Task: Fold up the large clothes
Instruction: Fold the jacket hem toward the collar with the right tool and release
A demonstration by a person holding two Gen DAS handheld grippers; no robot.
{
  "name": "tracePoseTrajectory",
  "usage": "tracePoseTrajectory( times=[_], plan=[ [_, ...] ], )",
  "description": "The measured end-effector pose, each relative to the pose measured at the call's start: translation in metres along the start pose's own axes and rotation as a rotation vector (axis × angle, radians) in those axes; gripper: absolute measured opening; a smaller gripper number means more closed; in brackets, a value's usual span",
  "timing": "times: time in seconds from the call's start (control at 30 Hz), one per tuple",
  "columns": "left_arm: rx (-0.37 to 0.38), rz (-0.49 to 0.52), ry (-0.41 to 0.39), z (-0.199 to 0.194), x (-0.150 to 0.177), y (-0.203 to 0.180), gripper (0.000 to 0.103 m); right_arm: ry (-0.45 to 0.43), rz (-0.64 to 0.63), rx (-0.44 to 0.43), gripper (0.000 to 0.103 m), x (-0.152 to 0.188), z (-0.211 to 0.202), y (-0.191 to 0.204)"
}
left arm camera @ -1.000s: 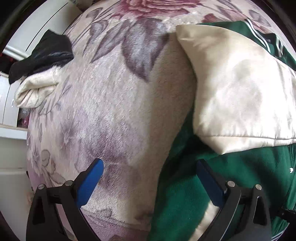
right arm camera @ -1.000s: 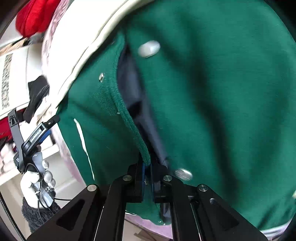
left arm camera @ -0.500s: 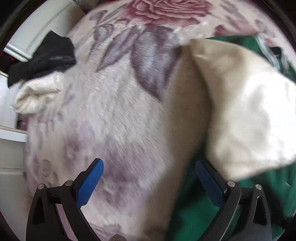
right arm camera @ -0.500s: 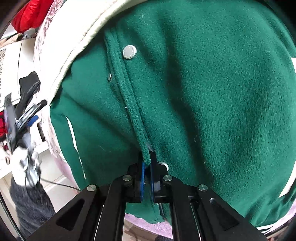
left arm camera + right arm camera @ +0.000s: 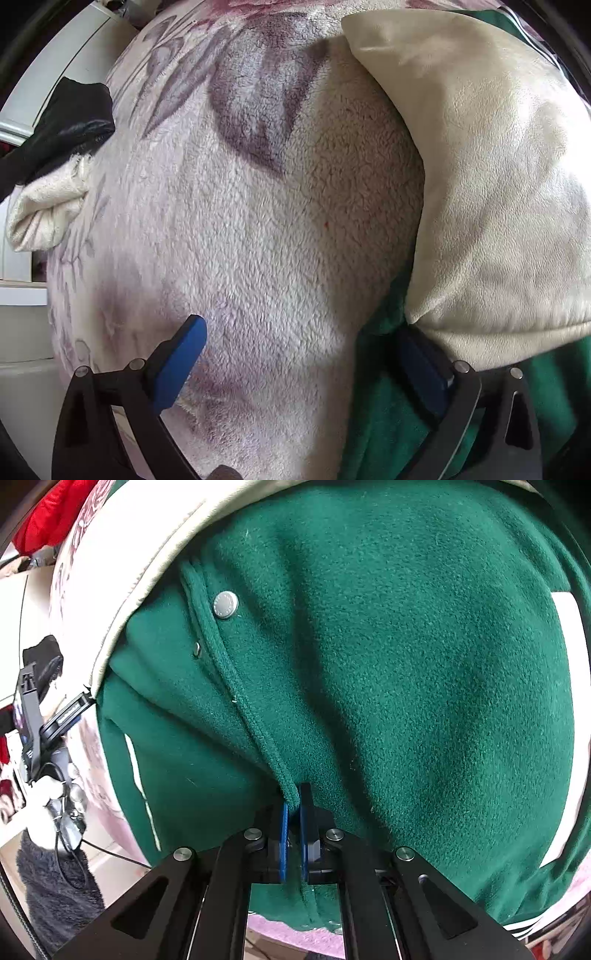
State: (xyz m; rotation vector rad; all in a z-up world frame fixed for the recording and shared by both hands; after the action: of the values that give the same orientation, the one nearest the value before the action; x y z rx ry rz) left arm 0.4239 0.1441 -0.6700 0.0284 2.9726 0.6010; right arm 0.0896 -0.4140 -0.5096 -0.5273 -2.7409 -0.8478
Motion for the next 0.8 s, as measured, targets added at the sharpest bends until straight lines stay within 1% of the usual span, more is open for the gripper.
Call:
tracePoseTrajectory(
  times=[0.07, 0.1, 0.13, 0.17, 0.2, 0.23, 0.27, 0.3, 0.33, 0.37, 0.4, 0.43, 0.5, 0.57, 0.6, 0.67, 0.7, 0.73, 0.77, 0.8],
  plan=[
    [-0.010, -0.020, 0.012, -0.006, 0.002, 0.003, 0.103, 0.004, 0.013, -0.002, 0.005, 0.001, -0.001, -0.002],
    [-0.037, -0.012, 0.006, -0.015, 0.004, 0.004, 0.103, 0.011, 0.000, -0.003, 0.007, 0.004, 0.005, 0.008],
    [-0.059, -0.006, -0.006, -0.023, 0.004, 0.005, 0.103, 0.031, -0.012, -0.016, 0.010, 0.006, 0.001, 0.011],
    [-0.075, -0.009, -0.034, -0.035, 0.005, 0.009, 0.103, 0.048, -0.009, -0.021, 0.014, 0.010, -0.011, 0.011],
    [-0.071, -0.020, -0.070, -0.051, 0.006, 0.011, 0.103, 0.034, -0.007, -0.035, 0.014, 0.012, -0.027, 0.010],
    [-0.066, -0.038, -0.100, -0.068, 0.008, 0.015, 0.103, 0.003, -0.007, -0.045, 0.015, 0.013, -0.048, 0.005],
    [-0.065, -0.059, -0.119, -0.083, 0.010, 0.018, 0.103, -0.042, 0.000, -0.034, 0.023, 0.013, -0.074, -0.002],
    [-0.052, -0.071, -0.137, -0.096, 0.012, 0.019, 0.103, -0.087, 0.008, -0.014, 0.041, 0.011, -0.101, -0.012],
    [-0.041, -0.085, -0.153, -0.111, 0.015, 0.017, 0.103, -0.128, 0.013, 0.006, 0.049, 0.009, -0.124, -0.022],
    [-0.049, -0.101, -0.170, -0.128, 0.019, 0.013, 0.103, -0.169, 0.014, 0.043, 0.061, 0.004, -0.149, -0.036],
    [-0.044, -0.108, -0.178, -0.141, 0.024, 0.006, 0.103, -0.194, 0.010, 0.083, 0.063, -0.004, -0.167, -0.048],
    [-0.034, -0.107, -0.188, -0.149, 0.025, 0.001, 0.103, -0.221, 0.008, 0.148, 0.063, -0.015, -0.187, -0.066],
    [-0.034, -0.104, -0.213, -0.167, 0.034, -0.020, 0.103, -0.233, 0.014, 0.207, 0.063, -0.039, -0.205, -0.097],
    [-0.042, -0.071, -0.219, -0.174, 0.042, -0.047, 0.103, -0.228, 0.002, 0.211, 0.063, -0.060, -0.209, -0.112],
    [-0.050, -0.056, -0.221, -0.173, 0.042, -0.055, 0.103, -0.216, -0.028, 0.204, 0.063, -0.077, -0.209, -0.118],
    [-0.068, -0.016, -0.200, -0.171, 0.053, -0.090, 0.103, -0.203, -0.106, 0.195, 0.062, -0.105, -0.204, -0.120],
    [-0.081, -0.008, -0.190, -0.170, 0.058, -0.100, 0.103, -0.202, -0.155, 0.203, 0.054, -0.119, -0.202, -0.120],
    [-0.099, -0.003, -0.182, -0.169, 0.063, -0.111, 0.103, -0.209, -0.184, 0.210, 0.037, -0.129, -0.199, -0.119],
    [-0.117, 0.001, -0.167, -0.166, 0.070, -0.123, 0.103, -0.209, -0.195, 0.173, 0.015, -0.138, -0.197, -0.120],
    [-0.127, 0.002, -0.152, -0.165, 0.074, -0.129, 0.103, -0.228, -0.165, 0.158, 0.014, -0.144, -0.201, -0.127]
  ],
)
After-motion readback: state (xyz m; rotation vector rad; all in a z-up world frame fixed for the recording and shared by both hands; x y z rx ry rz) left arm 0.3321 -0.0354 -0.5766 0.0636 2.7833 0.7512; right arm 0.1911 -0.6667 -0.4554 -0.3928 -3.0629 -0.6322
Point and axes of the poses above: each gripper's, at about its wrist camera, not at the fingertips, and z roughly the way its jaws point, y to its left, x to its underside, the point moved 5 cm from there along z, roughly the way its jaws point, and after that the axes turned 9 degrees about -x, right-handed, at the moved point
